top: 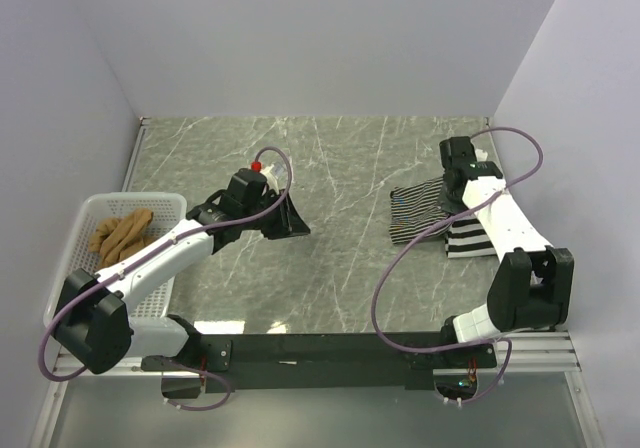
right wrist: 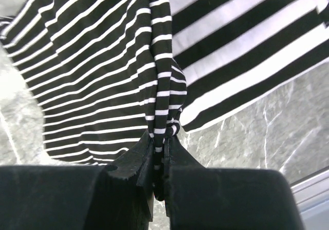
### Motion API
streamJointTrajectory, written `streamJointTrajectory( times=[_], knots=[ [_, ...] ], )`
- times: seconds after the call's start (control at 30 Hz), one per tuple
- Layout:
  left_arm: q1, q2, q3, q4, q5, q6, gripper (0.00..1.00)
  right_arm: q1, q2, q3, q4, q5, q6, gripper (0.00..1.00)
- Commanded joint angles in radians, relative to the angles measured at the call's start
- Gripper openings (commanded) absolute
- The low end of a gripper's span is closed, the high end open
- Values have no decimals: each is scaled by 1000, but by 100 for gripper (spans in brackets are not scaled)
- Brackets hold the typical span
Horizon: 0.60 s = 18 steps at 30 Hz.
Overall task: Fold and stack the tank tops
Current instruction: Neatly place the folded tank top to the corner
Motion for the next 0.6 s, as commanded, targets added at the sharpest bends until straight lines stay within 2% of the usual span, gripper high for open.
streamJointTrajectory(
  times=[0.0,0.3,0.57],
  knots=[
    [4,-17,0,38,26,13,33,19,5,85,-24,53,-29,0],
    [5,-3,-1,33,31,20,32,48,126,240,-85,127,-31,0],
    [5,12,-10,44,51,19,32,19,126,249,-132,199,-34,0]
  ],
)
